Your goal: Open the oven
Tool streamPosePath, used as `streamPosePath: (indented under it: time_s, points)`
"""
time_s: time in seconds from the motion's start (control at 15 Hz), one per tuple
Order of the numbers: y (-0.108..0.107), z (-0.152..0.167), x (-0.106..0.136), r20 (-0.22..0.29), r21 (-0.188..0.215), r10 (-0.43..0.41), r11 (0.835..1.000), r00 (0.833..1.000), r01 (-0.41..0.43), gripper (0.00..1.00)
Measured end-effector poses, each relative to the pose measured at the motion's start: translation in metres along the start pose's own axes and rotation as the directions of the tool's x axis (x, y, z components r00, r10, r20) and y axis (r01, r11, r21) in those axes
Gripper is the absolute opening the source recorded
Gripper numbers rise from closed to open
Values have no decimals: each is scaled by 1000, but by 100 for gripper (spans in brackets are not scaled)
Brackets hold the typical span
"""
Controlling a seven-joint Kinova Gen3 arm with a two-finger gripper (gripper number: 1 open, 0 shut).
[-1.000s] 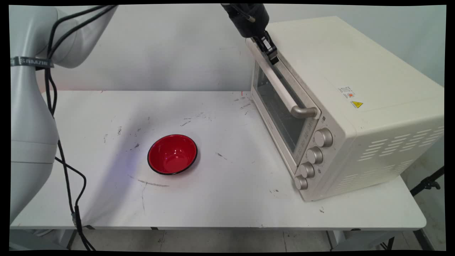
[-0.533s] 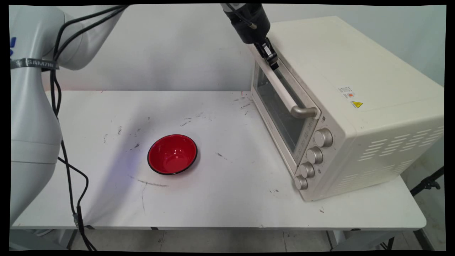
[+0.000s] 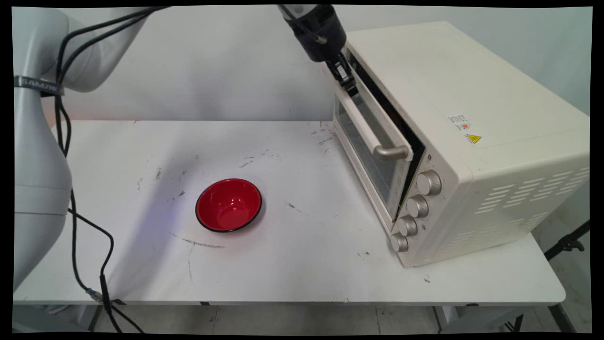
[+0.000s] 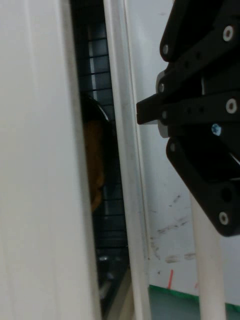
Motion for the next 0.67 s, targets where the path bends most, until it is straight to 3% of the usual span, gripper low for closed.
streamPosePath:
  time_s: [0.67]
  points:
    - [12,-16,-52,0,11,44,999,999,-44,0]
